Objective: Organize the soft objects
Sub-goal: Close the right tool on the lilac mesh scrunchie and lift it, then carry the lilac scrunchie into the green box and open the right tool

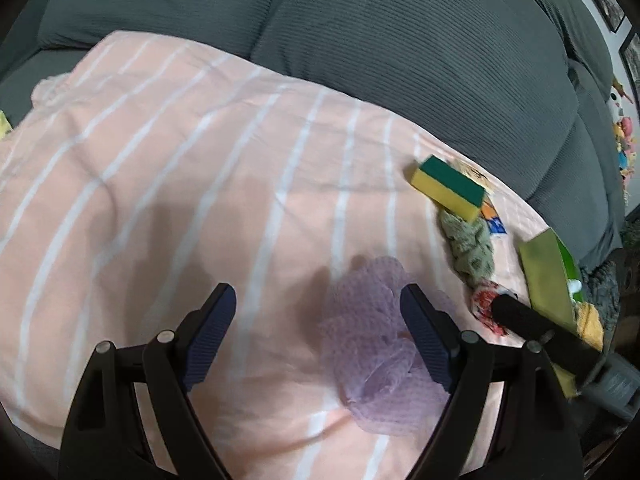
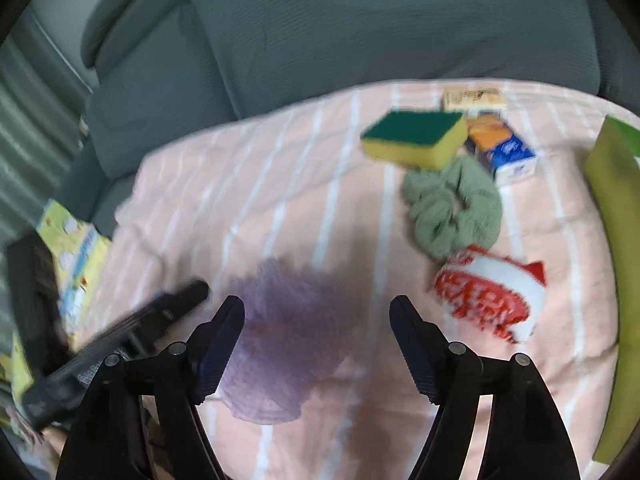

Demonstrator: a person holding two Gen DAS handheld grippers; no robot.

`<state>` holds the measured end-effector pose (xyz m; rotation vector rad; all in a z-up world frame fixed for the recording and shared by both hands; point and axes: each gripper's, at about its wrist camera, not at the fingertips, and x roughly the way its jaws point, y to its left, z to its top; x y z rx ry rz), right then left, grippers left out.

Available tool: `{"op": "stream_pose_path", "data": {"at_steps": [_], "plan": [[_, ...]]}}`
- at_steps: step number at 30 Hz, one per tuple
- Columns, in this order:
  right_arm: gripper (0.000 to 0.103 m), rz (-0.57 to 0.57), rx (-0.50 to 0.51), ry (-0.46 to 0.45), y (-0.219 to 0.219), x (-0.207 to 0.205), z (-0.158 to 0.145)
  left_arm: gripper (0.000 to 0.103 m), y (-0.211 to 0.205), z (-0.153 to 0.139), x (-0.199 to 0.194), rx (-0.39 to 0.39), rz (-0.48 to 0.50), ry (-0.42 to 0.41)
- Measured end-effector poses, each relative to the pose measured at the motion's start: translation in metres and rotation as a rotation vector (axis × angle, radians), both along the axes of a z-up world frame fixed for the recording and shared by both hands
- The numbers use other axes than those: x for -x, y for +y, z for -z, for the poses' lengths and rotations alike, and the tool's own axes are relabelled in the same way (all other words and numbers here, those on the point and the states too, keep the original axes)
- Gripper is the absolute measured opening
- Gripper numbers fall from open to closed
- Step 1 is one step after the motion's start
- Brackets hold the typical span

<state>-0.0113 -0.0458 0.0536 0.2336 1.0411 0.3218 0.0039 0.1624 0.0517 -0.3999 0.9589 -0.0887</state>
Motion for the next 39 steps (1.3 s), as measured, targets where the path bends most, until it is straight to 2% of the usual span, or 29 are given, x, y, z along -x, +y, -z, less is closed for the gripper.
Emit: {"op": "stream_pose_path", "data": {"at_steps": [2, 4, 9, 12, 16, 20, 22, 24, 25, 32, 39], "plan": [[0.077, 0.014, -0.084, -0.001, -0.01, -0.001, -0.002, 0.083, -0.003, 0.001, 0.002, 0.028, 0.02, 0.001], [0.077, 0.038, -0.159, 0.039, -0.018, -0.006, 0.005, 0.083, -0.009, 0.002, 0.003, 0.046, 0.049, -0.001], [0.077, 0.059, -0.16, 0.099, -0.013, -0.014, 0.021, 0.081, -0.029, 0.009, 0.002, 0.091, 0.119, 0.027], [0.077, 0.052, -0.204, 0.115, -0.01, -0.015, 0.027, 0.073, -0.04, 0.015, 0.002, 0.105, 0.152, 0.049], [0.074, 0.047, -0.192, 0.122, -0.007, -0.018, 0.033, 0.057, -0.052, 0.022, 0.001, 0.1, 0.19, 0.064], [0.06, 0.036, -0.2, 0.192, -0.001, -0.023, 0.052, 0.043, -0.059, 0.033, -0.003, 0.106, 0.198, 0.107], [0.054, 0.035, -0.206, 0.208, 0.001, -0.024, 0.059, 0.032, -0.061, 0.032, -0.003, 0.089, 0.205, 0.102], [0.046, 0.029, -0.238, 0.227, 0.001, -0.024, 0.063, 0.028, -0.063, 0.032, -0.002, 0.094, 0.219, 0.102], [0.046, 0.022, -0.258, 0.236, 0.002, -0.023, 0.065, 0.027, -0.064, 0.032, -0.002, 0.099, 0.225, 0.099], [0.044, -0.009, -0.351, 0.218, -0.002, -0.016, 0.052, 0.021, -0.074, 0.012, 0.01, 0.086, 0.273, 0.007], [0.044, -0.022, -0.372, 0.097, -0.014, 0.002, 0.012, 0.022, -0.092, -0.025, 0.028, 0.033, 0.308, -0.154]]}}
